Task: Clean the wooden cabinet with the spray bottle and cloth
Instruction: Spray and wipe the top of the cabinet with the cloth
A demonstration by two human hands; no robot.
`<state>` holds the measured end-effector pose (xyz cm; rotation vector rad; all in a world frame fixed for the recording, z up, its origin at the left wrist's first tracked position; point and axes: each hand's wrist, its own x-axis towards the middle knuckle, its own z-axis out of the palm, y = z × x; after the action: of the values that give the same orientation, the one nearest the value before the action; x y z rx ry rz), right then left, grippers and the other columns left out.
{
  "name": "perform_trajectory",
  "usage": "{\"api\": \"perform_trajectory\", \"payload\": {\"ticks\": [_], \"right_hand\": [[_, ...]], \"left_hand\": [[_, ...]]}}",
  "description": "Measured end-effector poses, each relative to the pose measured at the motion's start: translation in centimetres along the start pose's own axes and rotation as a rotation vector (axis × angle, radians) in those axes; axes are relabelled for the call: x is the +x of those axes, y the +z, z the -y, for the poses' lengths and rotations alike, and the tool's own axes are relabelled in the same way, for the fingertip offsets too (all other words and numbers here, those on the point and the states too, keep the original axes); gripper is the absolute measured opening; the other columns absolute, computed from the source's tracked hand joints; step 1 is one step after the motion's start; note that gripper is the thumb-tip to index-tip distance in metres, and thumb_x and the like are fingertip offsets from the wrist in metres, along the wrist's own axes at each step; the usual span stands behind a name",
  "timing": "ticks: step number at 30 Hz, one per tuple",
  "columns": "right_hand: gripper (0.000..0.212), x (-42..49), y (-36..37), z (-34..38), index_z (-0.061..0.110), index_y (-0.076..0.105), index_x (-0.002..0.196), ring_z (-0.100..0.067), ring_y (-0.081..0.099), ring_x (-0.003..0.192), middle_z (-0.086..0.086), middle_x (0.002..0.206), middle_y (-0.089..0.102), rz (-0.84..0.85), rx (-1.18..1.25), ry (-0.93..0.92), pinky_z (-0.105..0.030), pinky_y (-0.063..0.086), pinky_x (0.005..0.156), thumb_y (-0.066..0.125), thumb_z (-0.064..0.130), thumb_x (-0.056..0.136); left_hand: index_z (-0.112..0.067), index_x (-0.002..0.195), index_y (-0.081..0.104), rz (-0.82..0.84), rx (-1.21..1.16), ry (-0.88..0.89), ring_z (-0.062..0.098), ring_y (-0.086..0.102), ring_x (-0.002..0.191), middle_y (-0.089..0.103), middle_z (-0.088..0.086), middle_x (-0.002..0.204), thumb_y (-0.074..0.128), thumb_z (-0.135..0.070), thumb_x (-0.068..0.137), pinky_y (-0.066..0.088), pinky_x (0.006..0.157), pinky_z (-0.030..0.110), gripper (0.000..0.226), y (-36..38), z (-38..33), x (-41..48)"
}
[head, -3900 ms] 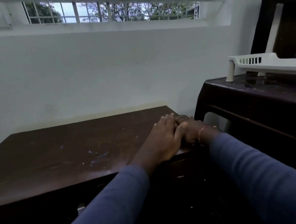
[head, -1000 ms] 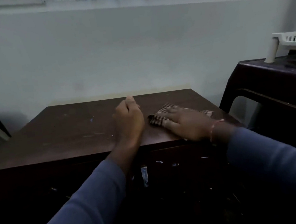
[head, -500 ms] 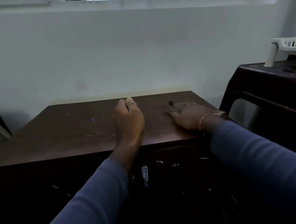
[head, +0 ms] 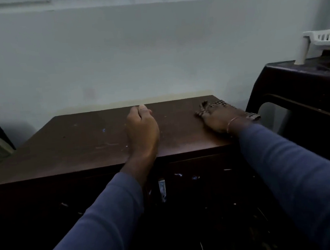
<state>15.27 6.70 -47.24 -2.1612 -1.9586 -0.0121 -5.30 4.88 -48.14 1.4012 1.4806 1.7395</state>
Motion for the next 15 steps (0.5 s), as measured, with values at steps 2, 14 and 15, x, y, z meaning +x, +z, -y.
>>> {"api": "perform_trajectory", "payload": {"ticks": [2, 14, 15], "right_hand": [[0.062, -2.1, 1.1, 2.5, 0.032, 0.029, 0.150, -0.020, 0.025, 0.145, 0.001, 0.158, 0.028, 0.046, 0.015, -0.189, -0.041, 0.020, 0.119, 0.023, 0.061, 0.095], [0.050, -5.5, 0.9, 3.8, 0.030, 0.035, 0.148, -0.008, 0.021, 0.145, 0.011, 0.157, 0.026, 0.115, 0.106, -0.522, -0.026, 0.011, 0.119, 0.032, 0.047, 0.102], [0.051, -4.3, 0.3, 2.1, 0.030, 0.034, 0.148, -0.008, 0.021, 0.144, 0.012, 0.156, 0.027, 0.138, 0.098, -0.454, -0.025, 0.010, 0.118, 0.030, 0.049, 0.101]], "left_hand": [[-0.016, 0.083, 0.059, -0.009, -0.014, 0.001, 0.016, 0.050, 0.066, 0.052, -0.008, 0.067, 0.038, -0.026, 0.103, 0.031, 0.062, 0.029, 0.031, 0.2, 0.2, 0.2], [-0.024, 0.071, 0.051, 0.024, -0.080, 0.014, 0.016, 0.049, 0.061, 0.050, -0.003, 0.063, 0.033, -0.033, 0.105, 0.035, 0.060, 0.030, 0.039, -0.3, -0.4, -0.2], [-0.024, 0.071, 0.051, 0.030, -0.081, 0.020, 0.017, 0.050, 0.061, 0.050, -0.003, 0.063, 0.032, -0.033, 0.105, 0.036, 0.061, 0.030, 0.039, -0.4, -0.2, -0.4]]}}
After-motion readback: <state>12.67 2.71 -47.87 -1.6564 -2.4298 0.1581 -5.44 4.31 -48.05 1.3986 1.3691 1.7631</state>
